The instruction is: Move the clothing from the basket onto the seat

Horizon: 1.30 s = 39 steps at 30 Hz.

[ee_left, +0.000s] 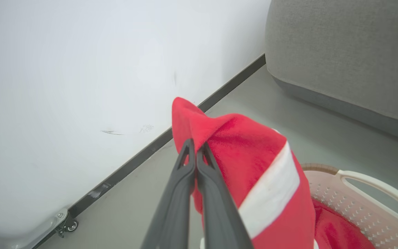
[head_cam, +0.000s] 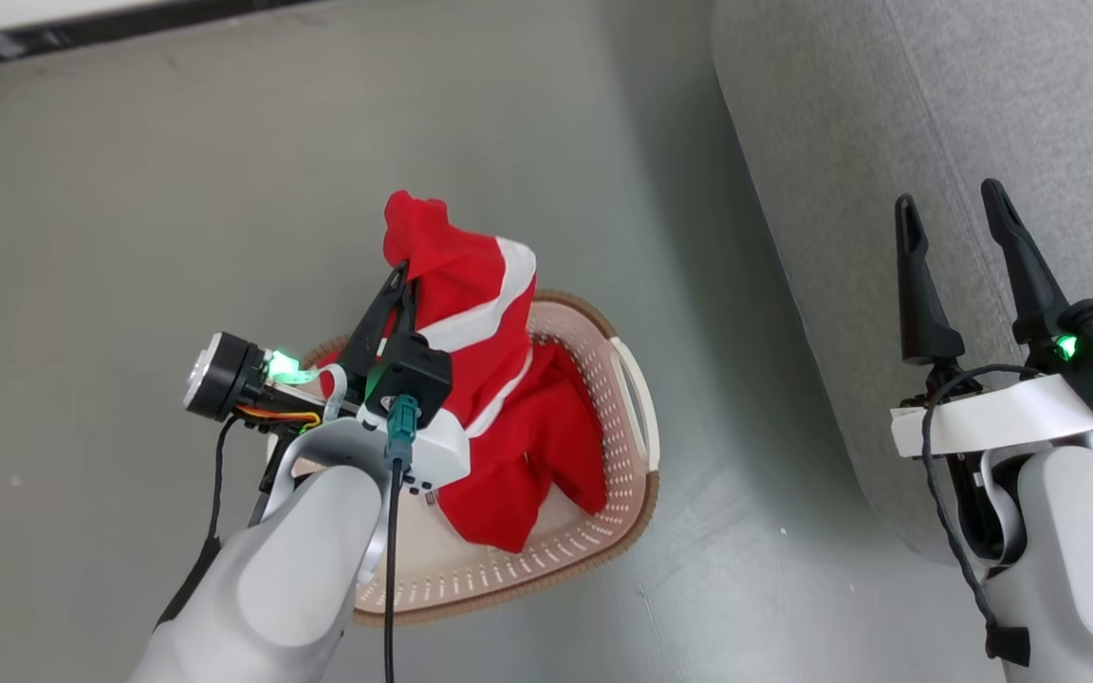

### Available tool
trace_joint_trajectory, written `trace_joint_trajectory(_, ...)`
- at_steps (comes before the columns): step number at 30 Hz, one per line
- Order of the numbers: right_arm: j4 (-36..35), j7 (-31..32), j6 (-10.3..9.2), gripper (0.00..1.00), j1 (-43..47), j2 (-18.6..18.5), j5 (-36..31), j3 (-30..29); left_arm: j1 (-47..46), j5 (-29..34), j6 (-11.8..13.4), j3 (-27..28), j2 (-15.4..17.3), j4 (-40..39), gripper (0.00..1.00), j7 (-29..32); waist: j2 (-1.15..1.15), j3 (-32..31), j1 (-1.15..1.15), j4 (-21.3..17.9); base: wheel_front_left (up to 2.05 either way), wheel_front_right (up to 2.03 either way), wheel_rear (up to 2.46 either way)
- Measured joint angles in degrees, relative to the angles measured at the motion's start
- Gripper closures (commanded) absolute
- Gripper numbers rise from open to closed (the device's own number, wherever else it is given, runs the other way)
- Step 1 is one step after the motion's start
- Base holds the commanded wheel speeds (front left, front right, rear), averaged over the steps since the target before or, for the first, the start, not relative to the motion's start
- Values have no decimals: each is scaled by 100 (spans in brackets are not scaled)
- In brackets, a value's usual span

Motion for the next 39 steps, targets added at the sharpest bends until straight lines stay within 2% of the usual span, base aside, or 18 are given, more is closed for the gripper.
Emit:
trace_joint_trajectory(8,137,-1,0,0,78,-63,-37,21,0,-51,-4,38,100,-370,100,-9,0,-492,0,185,0,0,0)
trace_joint_trajectory(14,275,-1,0,0,273,-143,-59,25,2,-122,-107,41,190,-680,100,-33,0,-940,0,326,0,0,0)
trace_joint_trajectory(22,403,-1,0,0,494,-170,-29,196,3,-202,-353,5,252,-911,100,-33,0,-1440,0,454,0,0,0)
trace_joint_trajectory(39,548,69,0,0,976,-229,566,860,285,-558,-880,-111,193,-1133,100,-46,0,-2389,0,629,0,0,0)
